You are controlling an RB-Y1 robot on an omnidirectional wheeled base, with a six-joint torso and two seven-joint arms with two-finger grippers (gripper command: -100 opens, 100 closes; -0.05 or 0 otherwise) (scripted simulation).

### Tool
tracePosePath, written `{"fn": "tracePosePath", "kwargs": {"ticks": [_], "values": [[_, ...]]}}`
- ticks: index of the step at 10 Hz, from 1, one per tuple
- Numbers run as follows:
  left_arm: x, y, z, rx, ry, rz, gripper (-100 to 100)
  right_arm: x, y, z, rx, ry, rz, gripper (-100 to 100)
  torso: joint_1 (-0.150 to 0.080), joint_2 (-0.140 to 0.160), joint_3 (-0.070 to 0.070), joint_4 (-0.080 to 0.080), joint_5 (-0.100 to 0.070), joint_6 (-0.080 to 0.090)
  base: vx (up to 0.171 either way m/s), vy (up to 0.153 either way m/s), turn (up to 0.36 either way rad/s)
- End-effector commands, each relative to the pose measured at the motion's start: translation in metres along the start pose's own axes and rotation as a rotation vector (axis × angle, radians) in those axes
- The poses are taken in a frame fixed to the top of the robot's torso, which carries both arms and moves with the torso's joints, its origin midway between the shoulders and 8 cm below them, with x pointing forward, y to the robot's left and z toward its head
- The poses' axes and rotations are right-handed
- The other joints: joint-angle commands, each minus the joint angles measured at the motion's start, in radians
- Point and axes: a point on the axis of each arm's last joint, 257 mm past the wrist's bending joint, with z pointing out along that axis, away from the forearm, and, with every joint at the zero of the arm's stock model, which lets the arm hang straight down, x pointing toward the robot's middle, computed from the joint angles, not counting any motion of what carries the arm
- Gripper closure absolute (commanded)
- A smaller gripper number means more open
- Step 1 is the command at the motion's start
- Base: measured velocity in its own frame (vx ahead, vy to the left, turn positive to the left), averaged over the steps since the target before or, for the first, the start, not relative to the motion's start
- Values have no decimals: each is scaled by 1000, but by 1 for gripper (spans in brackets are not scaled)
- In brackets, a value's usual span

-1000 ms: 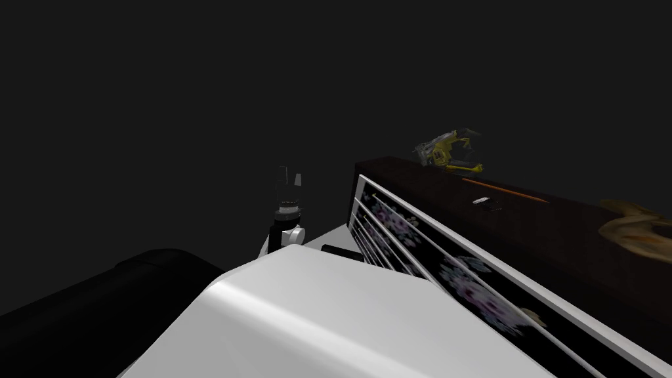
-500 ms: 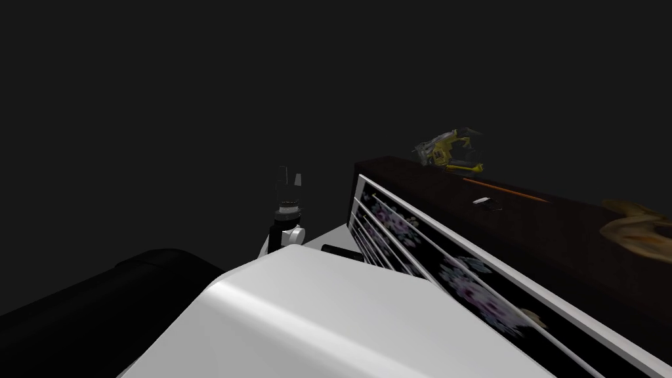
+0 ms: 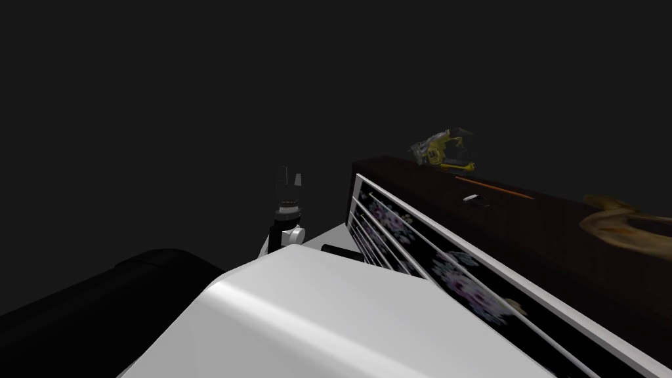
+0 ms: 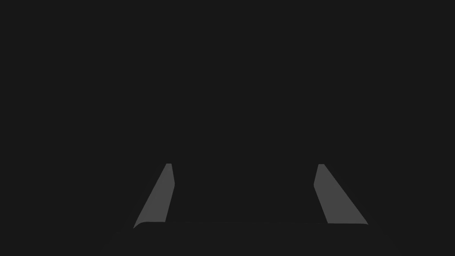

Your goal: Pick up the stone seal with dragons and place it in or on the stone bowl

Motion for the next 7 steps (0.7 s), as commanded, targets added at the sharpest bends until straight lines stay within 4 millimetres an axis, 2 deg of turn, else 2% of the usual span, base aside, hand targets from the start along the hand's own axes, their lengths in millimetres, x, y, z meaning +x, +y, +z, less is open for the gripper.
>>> {"fn": "tracePosePath", "kwargs": {"ticks": [1,5,7], "values": [[0,0,0,0,0,0,0,-5,8,-2,0,7,1,-100,0,0,0,0,0,0,-33,-43,-25],[0,0,0,0,0,0,0,-18,23,-5,-11,1,0,-100,0,0,0,0,0,0,-13,-30,-13],[0,0,0,0,0,0,0,-25,37,-9,-20,7,-1,-100,0,-1,0,0,0,0,-13,-29,-22]]}}
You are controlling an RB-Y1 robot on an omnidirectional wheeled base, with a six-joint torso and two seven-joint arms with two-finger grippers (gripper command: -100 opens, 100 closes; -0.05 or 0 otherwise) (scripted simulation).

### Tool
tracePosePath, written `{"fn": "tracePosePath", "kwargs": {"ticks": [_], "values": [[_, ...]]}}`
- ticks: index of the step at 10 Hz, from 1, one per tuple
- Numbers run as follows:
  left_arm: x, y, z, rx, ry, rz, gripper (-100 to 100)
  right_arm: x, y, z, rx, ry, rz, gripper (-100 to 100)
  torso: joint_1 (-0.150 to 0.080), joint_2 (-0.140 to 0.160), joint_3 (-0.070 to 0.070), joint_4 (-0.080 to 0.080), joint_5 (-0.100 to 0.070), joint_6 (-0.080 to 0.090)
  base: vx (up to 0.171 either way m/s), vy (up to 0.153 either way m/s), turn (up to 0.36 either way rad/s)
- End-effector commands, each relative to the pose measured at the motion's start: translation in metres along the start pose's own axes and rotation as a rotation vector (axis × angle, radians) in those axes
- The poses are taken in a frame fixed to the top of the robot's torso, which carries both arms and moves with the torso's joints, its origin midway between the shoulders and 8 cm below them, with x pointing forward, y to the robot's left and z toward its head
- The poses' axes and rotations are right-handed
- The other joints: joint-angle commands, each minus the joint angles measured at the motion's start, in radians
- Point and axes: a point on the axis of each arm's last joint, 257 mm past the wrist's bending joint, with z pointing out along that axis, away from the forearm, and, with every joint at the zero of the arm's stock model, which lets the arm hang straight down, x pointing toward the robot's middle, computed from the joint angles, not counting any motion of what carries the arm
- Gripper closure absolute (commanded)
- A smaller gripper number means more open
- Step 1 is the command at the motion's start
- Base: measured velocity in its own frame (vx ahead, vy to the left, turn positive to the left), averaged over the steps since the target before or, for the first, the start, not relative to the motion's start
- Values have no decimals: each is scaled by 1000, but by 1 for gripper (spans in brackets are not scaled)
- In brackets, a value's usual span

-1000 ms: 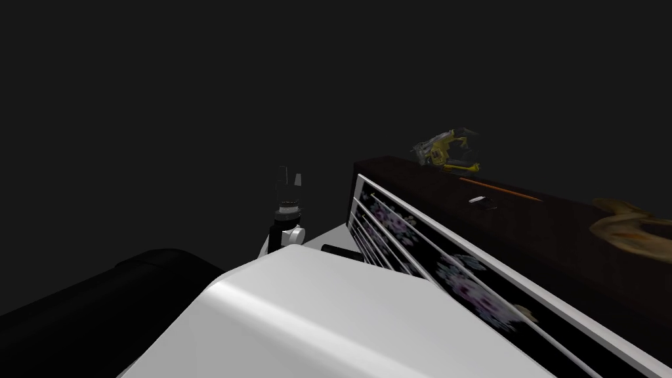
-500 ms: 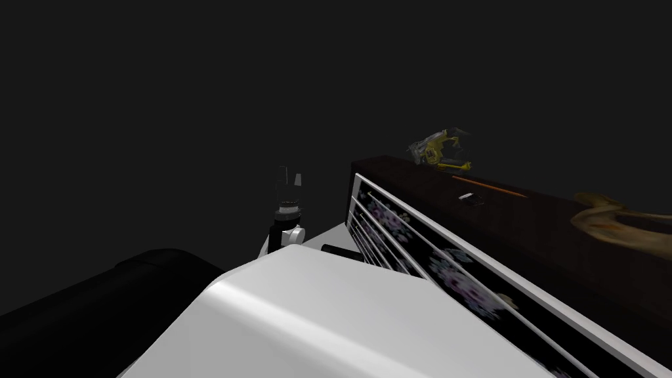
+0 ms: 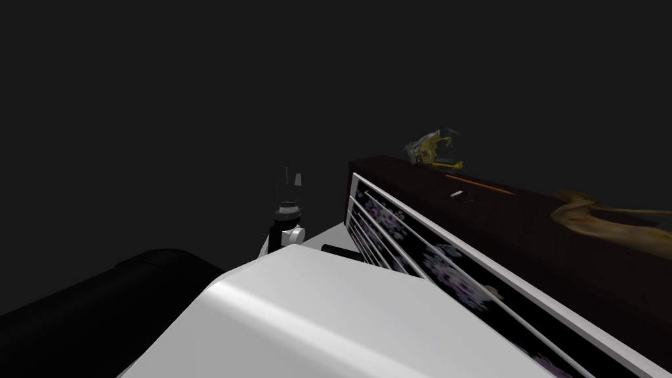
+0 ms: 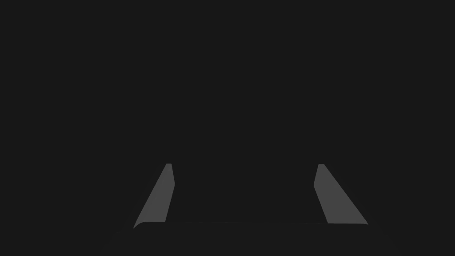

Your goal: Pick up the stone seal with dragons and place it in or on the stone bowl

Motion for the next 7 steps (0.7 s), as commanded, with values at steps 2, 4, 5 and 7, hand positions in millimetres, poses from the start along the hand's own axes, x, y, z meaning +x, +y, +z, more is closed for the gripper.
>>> {"fn": "tracePosePath", "kwargs": {"ticks": [2,4,5,7], "values": [[0,0,0,0,0,0,0,-1,1,0,-1,0,1,0,1,0,0,0,0,0,-3,-8,-1],[0,0,0,0,0,0,0,0,1,0,-1,0,1,0,2,-1,0,0,0,0,0,0,0],[0,0,0,0,0,0,0,0,1,0,-1,0,1,0,2,-1,0,0,0,0,0,0,0],[0,0,0,0,0,0,0,0,1,0,-1,0,1,0,2,-1,0,0,0,0,0,0,0]]}}
